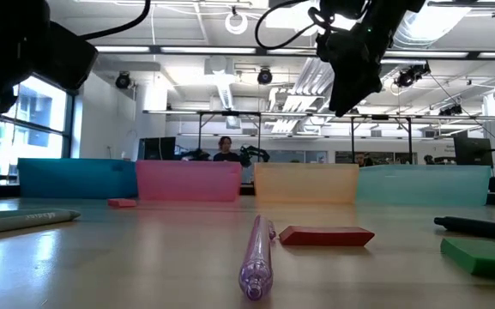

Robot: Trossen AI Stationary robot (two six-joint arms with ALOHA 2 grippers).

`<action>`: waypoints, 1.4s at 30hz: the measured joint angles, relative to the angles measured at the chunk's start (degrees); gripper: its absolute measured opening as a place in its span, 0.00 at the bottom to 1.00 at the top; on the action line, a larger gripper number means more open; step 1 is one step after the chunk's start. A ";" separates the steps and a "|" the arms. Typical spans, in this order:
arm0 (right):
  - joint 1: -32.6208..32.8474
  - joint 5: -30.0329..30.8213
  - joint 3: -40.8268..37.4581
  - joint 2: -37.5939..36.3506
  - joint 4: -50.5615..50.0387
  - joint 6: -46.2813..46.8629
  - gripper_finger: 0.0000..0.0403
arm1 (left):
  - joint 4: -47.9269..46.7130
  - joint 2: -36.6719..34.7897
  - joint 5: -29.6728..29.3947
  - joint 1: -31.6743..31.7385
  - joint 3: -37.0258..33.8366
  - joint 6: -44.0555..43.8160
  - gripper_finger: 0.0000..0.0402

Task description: Sort crayons/erasers/pens/pencils in bins

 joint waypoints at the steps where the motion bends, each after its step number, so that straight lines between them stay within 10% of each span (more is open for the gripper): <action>1: 0.00 0.00 0.00 0.00 0.00 0.01 0.43 | 0.22 0.02 0.00 -0.33 0.00 -0.35 0.33; 42: 0.02 0.70 0.00 0.00 -0.42 -0.13 0.43 | 6.75 8.39 1.11 -2.56 -0.42 -3.51 0.33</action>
